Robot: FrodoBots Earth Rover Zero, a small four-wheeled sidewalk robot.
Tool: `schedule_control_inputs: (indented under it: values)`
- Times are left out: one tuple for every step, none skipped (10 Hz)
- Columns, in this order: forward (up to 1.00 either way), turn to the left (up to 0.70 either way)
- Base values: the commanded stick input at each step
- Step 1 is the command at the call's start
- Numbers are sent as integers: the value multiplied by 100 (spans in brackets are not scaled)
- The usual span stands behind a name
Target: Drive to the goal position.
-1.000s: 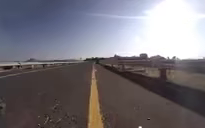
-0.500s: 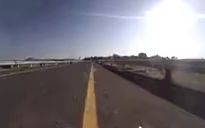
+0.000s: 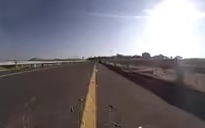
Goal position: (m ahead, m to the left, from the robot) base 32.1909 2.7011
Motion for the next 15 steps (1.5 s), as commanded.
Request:
schedule_control_inputs:
  values:
    - [70,0]
    - [70,0]
    - [70,0]
    - [70,0]
    - [70,0]
    - [70,0]
    - [70,0]
    - [70,0]
    - [70,15]
    - [70,30]
    - [70,24]
    - [70,8]
    - [70,0]
    - [70,0]
    - [70,0]
